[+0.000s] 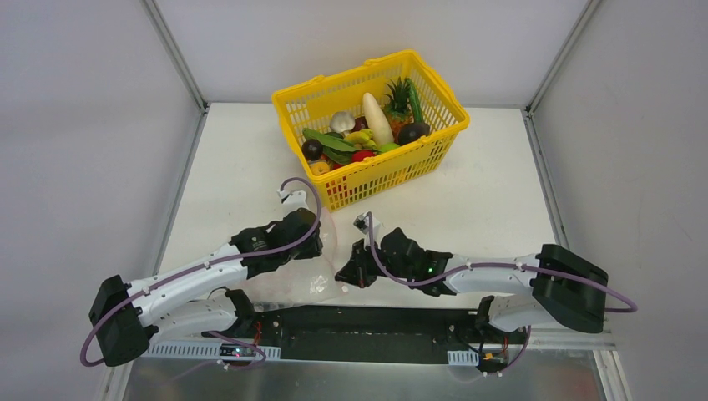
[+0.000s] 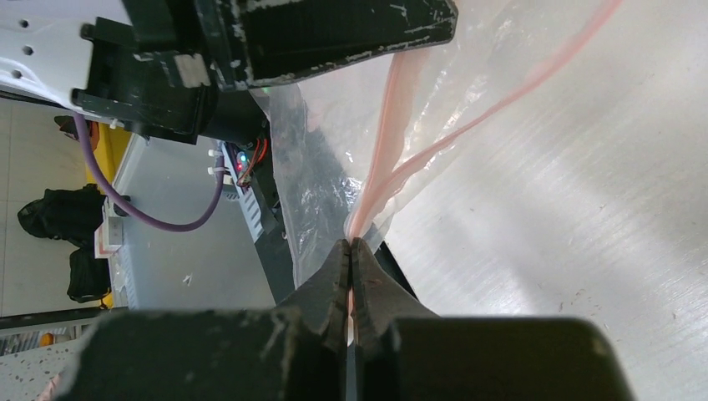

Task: Place the food in the zip-top bag and seal the zipper
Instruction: Open the zipper of the food storage bag at the center of the board, then move the bin to the center of the board, then pick up the fake fruit from the bin.

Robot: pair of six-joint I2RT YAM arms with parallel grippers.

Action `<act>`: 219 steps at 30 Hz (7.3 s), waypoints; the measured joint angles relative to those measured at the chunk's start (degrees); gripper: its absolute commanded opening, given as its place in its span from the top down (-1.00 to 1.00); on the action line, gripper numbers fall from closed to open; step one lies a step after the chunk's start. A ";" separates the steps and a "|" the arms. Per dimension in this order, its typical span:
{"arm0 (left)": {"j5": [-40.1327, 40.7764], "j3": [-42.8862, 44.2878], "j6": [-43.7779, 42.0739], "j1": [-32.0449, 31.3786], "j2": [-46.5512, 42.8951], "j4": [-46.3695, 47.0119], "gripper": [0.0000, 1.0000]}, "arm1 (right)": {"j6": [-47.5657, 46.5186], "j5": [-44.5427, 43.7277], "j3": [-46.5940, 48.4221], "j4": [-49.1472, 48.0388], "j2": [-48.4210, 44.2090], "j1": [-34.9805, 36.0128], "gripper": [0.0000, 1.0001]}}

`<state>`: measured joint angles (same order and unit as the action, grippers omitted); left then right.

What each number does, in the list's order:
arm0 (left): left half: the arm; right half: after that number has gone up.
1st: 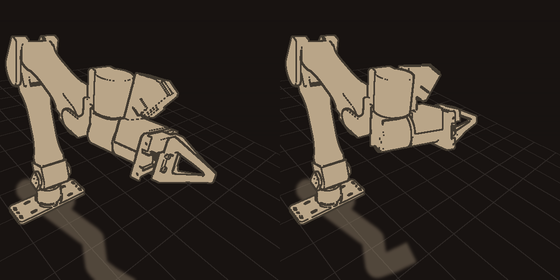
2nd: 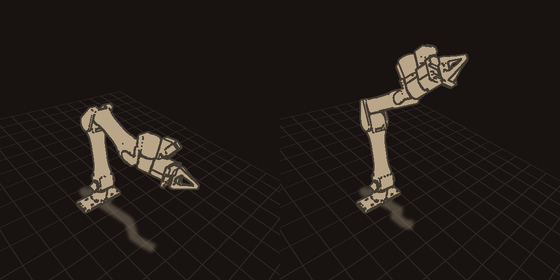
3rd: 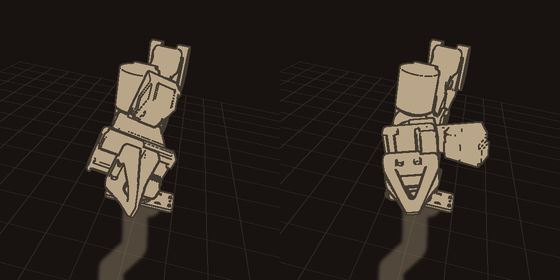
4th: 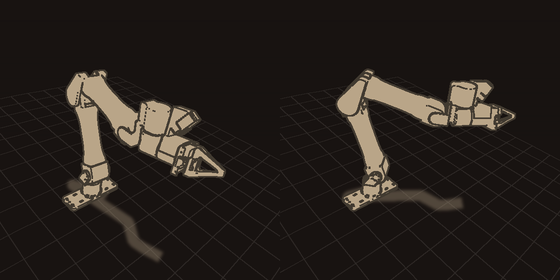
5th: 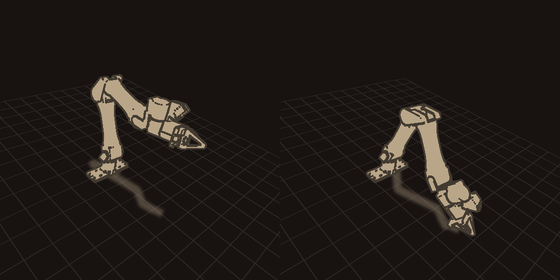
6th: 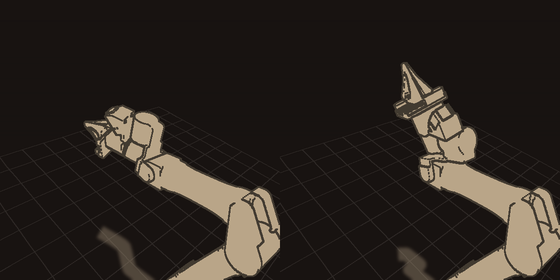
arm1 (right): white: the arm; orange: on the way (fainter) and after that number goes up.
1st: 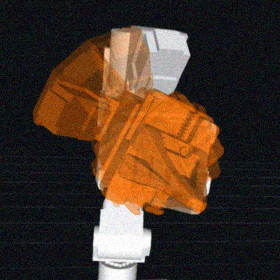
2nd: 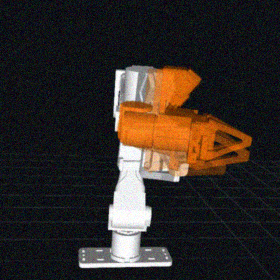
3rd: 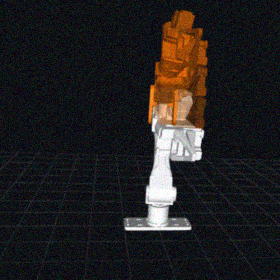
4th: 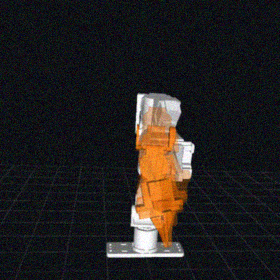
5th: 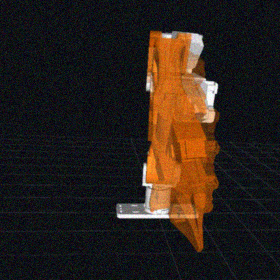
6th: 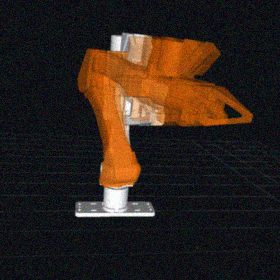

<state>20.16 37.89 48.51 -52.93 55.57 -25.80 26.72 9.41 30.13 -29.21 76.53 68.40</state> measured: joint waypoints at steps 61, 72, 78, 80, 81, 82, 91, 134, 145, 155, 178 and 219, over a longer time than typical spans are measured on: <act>-11.82 17.64 -15.15 -2.99 -4.87 -5.40 1.00 | 8.70 -6.10 0.50 23.15 -24.72 -16.48 1.00; -15.23 29.88 -17.11 -3.69 5.14 -9.09 1.00 | 2.21 -22.88 10.88 55.01 -42.14 -16.68 1.00; -17.44 35.93 -18.93 -3.76 7.96 -8.39 1.00 | -0.04 -27.26 23.34 67.17 -45.92 -16.68 1.00; -19.56 38.27 -19.47 -3.76 9.68 -7.32 0.89 | -0.63 -27.43 26.88 68.63 -46.21 -16.68 1.00; -20.52 40.48 -19.76 -3.78 11.30 -7.04 0.80 | -0.83 -27.74 28.22 69.29 -45.99 -16.68 1.00; -21.57 42.25 -20.13 -3.78 12.87 -6.14 0.61 | -1.01 -28.63 30.03 70.69 -45.38 -16.68 1.00; -24.85 54.40 -24.22 -4.15 24.70 -3.48 -0.78 | -1.40 -43.67 45.07 84.28 -32.76 -16.68 1.00; -14.73 23.85 -36.94 18.01 9.07 8.50 -0.85 | -6.43 -37.86 26.99 68.04 -29.46 -25.38 1.00; -3.32 13.55 -29.22 18.64 -9.18 4.17 -0.96 | -6.71 -38.56 25.92 67.58 -31.21 -26.47 1.00; -6.45 32.59 -32.33 19.30 3.37 -10.99 -0.96 | -6.86 -39.65 24.30 66.47 -32.74 -27.50 1.00; -10.54 72.22 -28.70 19.28 63.30 2.82 -0.58 | -6.73 -35.93 19.74 61.81 -30.86 -29.00 1.00; -7.85 59.58 -31.50 20.37 49.68 16.70 1.00 | -4.79 -29.99 16.74 60.06 -32.92 -30.64 1.00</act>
<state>12.32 97.47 17.02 -32.56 105.25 -9.10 21.93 -20.58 46.87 30.85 43.62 37.76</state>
